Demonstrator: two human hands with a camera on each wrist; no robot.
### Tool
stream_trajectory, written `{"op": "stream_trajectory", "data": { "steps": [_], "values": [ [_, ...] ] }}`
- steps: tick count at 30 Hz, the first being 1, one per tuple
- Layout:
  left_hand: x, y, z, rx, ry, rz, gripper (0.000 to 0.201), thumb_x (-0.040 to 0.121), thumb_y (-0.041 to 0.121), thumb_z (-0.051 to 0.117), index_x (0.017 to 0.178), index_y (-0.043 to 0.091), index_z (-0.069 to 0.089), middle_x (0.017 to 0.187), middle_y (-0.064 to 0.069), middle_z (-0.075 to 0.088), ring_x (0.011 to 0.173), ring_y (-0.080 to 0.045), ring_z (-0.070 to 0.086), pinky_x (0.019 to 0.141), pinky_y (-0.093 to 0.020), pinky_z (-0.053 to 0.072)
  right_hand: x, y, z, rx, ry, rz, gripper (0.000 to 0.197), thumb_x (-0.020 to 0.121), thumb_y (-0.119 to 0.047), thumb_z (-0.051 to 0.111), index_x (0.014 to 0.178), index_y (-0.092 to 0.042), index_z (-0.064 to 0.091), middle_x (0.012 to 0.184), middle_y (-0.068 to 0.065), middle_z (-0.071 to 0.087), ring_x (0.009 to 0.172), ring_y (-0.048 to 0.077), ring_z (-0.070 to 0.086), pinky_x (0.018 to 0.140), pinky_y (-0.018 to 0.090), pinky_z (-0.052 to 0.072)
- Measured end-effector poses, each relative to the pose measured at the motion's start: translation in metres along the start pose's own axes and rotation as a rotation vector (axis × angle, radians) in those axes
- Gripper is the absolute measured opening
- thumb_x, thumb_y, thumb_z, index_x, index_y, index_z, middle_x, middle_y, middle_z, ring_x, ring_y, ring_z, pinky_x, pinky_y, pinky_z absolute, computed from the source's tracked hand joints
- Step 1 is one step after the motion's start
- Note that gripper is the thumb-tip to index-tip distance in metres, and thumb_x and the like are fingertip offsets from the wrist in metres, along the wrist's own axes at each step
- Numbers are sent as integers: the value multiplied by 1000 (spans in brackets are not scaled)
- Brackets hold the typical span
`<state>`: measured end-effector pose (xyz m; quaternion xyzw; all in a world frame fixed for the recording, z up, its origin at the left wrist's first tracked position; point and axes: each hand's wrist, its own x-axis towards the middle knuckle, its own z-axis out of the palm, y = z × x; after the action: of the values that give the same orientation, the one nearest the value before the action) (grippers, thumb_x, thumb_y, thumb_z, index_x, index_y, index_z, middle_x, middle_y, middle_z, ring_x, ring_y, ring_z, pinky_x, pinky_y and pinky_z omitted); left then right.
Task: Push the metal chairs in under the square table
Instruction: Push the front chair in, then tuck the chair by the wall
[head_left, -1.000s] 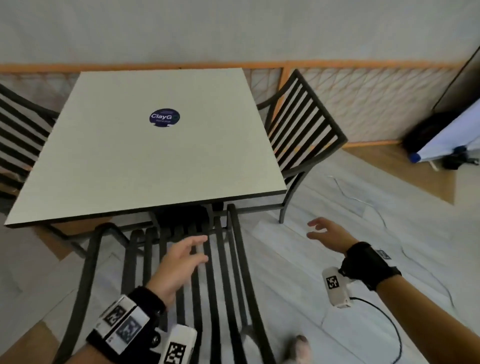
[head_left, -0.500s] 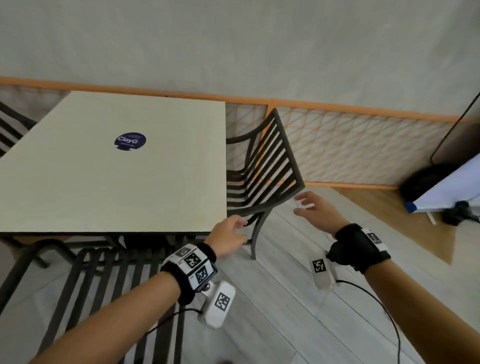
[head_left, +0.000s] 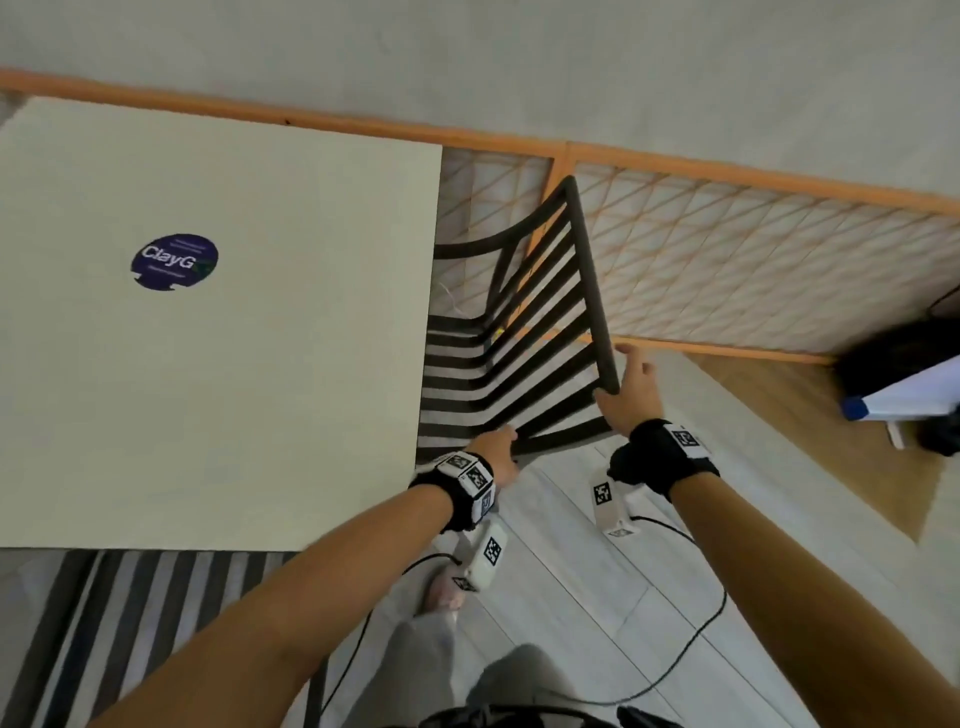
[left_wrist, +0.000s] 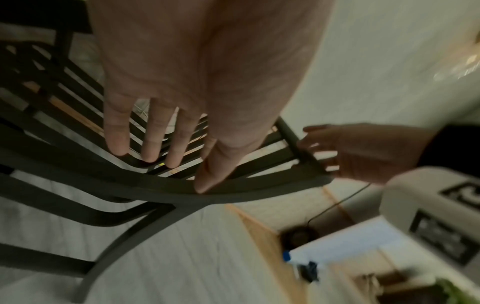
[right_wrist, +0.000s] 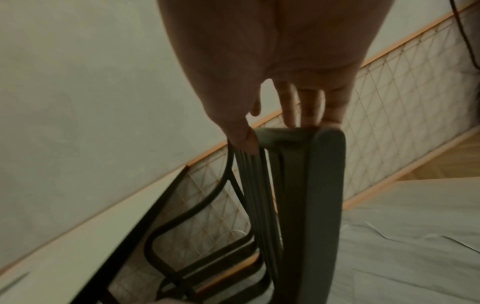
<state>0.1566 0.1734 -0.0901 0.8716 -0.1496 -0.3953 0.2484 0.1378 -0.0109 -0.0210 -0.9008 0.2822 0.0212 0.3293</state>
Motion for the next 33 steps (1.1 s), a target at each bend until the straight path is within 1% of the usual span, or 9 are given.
{"op": "stream_trajectory", "data": {
  "steps": [2,4,7,10,16,20,25,28,33],
  "values": [
    [20,-1,11,124,-50,16,69,84,12,57,143,25,24,136,-16,49,123,-37,48,102,-48,43,14,4,12,38,17,-21,66,88,-5,55,143,-25,25,117,23,59,96,40,65,85,45,55],
    [37,-2,23,239,-74,3,77,84,15,60,143,36,15,143,-12,39,130,-39,36,104,-61,35,26,11,24,54,41,-14,64,90,-7,50,141,-34,21,99,17,67,76,33,69,70,50,60],
    [58,0,39,272,-66,-39,77,88,13,56,142,41,9,150,-9,28,139,-43,19,106,-69,25,43,17,31,71,46,16,64,92,-13,52,140,-38,18,96,11,66,72,28,69,65,47,61],
    [77,9,48,221,-70,-105,65,92,7,43,142,39,15,153,-10,24,141,-49,8,110,-70,15,58,20,29,72,12,16,64,93,-14,51,143,-35,18,99,10,65,69,26,69,63,44,62],
    [106,30,45,174,-29,-134,61,91,5,42,138,39,22,141,-11,37,131,-50,23,108,-67,24,90,24,23,111,25,25,55,93,-14,52,139,-31,27,109,15,60,68,27,68,60,44,62],
    [103,28,52,196,-52,-108,57,92,7,41,136,38,25,140,-14,37,128,-51,26,106,-65,29,75,32,19,143,22,51,43,94,-13,52,132,-22,37,92,11,62,62,25,67,56,41,61],
    [89,20,66,249,-96,-54,54,94,11,41,138,37,23,143,-14,35,131,-52,24,106,-68,27,51,47,18,185,20,128,45,94,-12,52,135,-22,37,81,-3,54,63,22,65,54,37,60],
    [84,17,62,238,-84,-20,45,96,19,38,135,35,25,140,-12,39,132,-45,28,105,-69,26,57,47,17,182,56,134,46,94,-11,52,136,-22,37,84,4,59,65,23,65,59,43,61],
    [76,11,48,269,-64,31,43,96,30,36,138,30,25,135,-12,46,123,-37,43,100,-59,39,65,47,16,162,90,130,44,93,-11,53,134,-21,39,85,11,62,67,31,68,60,47,61]
  ]
}}
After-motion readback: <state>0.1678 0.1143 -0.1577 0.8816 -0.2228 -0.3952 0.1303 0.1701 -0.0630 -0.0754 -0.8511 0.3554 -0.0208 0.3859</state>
